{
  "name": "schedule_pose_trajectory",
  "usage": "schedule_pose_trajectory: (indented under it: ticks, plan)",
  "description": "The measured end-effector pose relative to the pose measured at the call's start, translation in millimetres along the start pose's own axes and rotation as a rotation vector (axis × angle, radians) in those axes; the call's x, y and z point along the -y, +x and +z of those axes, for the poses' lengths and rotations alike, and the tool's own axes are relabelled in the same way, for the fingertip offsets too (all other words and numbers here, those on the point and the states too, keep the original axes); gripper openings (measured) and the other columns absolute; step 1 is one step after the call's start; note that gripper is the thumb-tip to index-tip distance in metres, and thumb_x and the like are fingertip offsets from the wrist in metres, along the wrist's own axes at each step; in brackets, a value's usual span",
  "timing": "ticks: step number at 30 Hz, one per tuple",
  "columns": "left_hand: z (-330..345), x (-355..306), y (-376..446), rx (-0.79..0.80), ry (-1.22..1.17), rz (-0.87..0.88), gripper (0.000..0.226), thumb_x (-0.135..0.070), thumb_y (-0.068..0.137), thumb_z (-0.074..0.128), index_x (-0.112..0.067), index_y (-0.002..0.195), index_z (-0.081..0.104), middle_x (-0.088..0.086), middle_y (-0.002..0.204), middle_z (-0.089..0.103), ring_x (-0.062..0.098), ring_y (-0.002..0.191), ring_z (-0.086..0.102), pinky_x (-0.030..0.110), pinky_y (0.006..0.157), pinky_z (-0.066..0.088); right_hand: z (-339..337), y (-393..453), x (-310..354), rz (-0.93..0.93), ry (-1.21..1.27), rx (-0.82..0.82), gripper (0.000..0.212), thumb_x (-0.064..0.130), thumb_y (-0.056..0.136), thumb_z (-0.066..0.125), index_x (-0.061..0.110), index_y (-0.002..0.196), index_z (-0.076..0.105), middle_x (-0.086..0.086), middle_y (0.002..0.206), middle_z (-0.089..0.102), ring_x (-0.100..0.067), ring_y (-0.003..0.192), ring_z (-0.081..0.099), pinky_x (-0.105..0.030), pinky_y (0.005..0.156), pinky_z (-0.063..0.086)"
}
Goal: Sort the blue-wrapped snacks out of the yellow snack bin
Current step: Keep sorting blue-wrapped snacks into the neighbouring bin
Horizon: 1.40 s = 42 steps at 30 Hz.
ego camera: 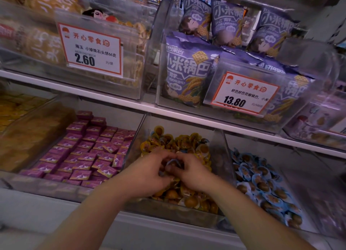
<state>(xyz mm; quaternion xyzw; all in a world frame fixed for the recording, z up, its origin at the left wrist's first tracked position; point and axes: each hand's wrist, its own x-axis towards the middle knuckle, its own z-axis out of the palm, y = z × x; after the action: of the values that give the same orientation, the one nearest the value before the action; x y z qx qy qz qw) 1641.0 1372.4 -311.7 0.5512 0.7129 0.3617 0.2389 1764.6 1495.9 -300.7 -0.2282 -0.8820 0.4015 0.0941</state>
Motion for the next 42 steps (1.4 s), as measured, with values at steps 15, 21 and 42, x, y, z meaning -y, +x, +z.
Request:
schedule_pose_trajectory:
  ticks: [15, 21, 42]
  plan:
    - [10.8, -32.6, -3.1, -0.531, -0.121, 0.167, 0.052, -0.021, 0.078, 0.081, -0.041, 0.122, 0.062, -0.026, 0.113, 0.058, -0.008, 0.107, 0.055, 0.006, 0.089, 0.043, -11.4, -38.2, 37.2, 0.401, 0.888, -0.242, 0.029, 0.041, 0.098, 0.056, 0.015, 0.106, 0.068, 0.0, 0.069, 0.063, -0.013, 0.05, 0.054, -0.02, 0.037, 0.033]
    - [56.2, -72.7, -5.5, -0.268, -0.007, 0.308, 0.082, -0.055, 0.086, 0.061, -0.049, 0.152, 0.013, -0.037, 0.15, 0.019, 0.002, 0.148, 0.019, 0.039, 0.123, 0.02, -32.6, -89.9, 41.1, 0.383, 1.04, -0.278, 0.028, 0.033, 0.09, 0.065, 0.018, 0.112, 0.072, -0.006, 0.095, 0.075, -0.017, 0.076, 0.072, -0.029, 0.059, 0.052]
    - [43.8, -31.9, 2.9, -0.033, 0.53, 0.042, 0.034, -0.054, 0.091, 0.045, -0.041, 0.119, 0.059, -0.016, 0.114, 0.054, 0.012, 0.114, 0.053, 0.036, 0.102, 0.037, -95.3, -82.7, 2.3, 0.037, -0.091, -0.411, 0.025, 0.025, 0.093, 0.05, 0.037, 0.104, 0.069, 0.017, 0.1, 0.073, -0.002, 0.093, 0.068, -0.015, 0.081, 0.052]
